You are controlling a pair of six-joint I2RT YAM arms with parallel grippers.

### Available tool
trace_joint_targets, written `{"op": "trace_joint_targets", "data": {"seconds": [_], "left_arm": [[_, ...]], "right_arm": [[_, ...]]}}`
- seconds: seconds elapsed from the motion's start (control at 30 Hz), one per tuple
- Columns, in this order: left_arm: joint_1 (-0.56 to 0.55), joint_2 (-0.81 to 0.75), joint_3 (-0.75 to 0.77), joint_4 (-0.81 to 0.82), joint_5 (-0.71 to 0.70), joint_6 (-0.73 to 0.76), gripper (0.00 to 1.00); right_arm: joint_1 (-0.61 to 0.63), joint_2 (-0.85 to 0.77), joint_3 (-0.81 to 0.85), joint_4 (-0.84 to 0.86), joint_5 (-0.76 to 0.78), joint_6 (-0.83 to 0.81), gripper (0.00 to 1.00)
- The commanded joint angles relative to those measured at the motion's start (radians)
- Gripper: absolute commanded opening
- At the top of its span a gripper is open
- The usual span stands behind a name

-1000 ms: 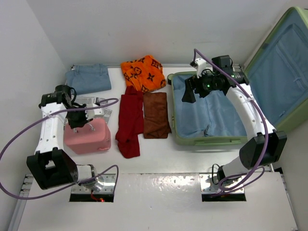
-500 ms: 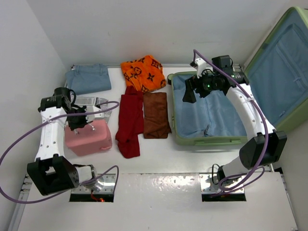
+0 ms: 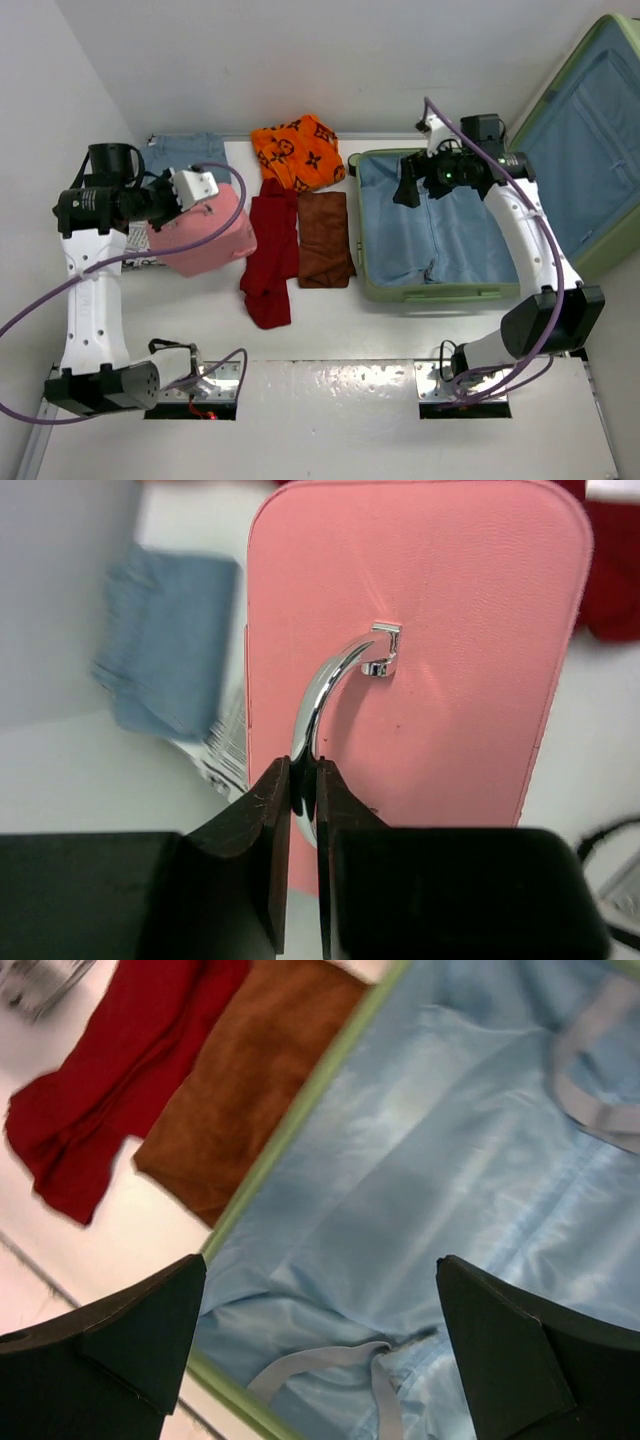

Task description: Pack the luggage

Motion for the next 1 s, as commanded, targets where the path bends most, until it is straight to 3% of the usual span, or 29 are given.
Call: {"op": "trace_joint_targets", "data": {"seconds": [0.0, 0.23, 0.57, 0.8, 0.97], "left_arm": [[-0.1, -0.037, 0.116, 0.193, 0.096, -0.245, 0.0], [-0.326, 0.116, 0.273, 0.386, 0.02, -0.539, 0.0], [-0.801, 0.383, 0.486, 0.514, -0.279, -0.663, 0.0], [-0.951, 0.547, 0.594, 0.623, -0.396, -0.695, 0.0], [-0.997, 0.63, 0.646, 0.675, -0.433, -0.706, 0.0]], "right_arm": [[-0.072, -0.045, 0.006, 0.079, 0.033, 0.074, 0.97], [-0.279, -0.065, 0.027, 0.102, 0.026, 0.189, 0.97], [-0.434, -0.116, 0.058, 0.04, 0.069, 0.12, 0.97], [-0.574, -0.156, 0.03, 0.02, 0.001, 0.137, 0.97], [-0.641, -0.186, 0.01, 0.021, -0.029, 0.138, 0.97]]}}
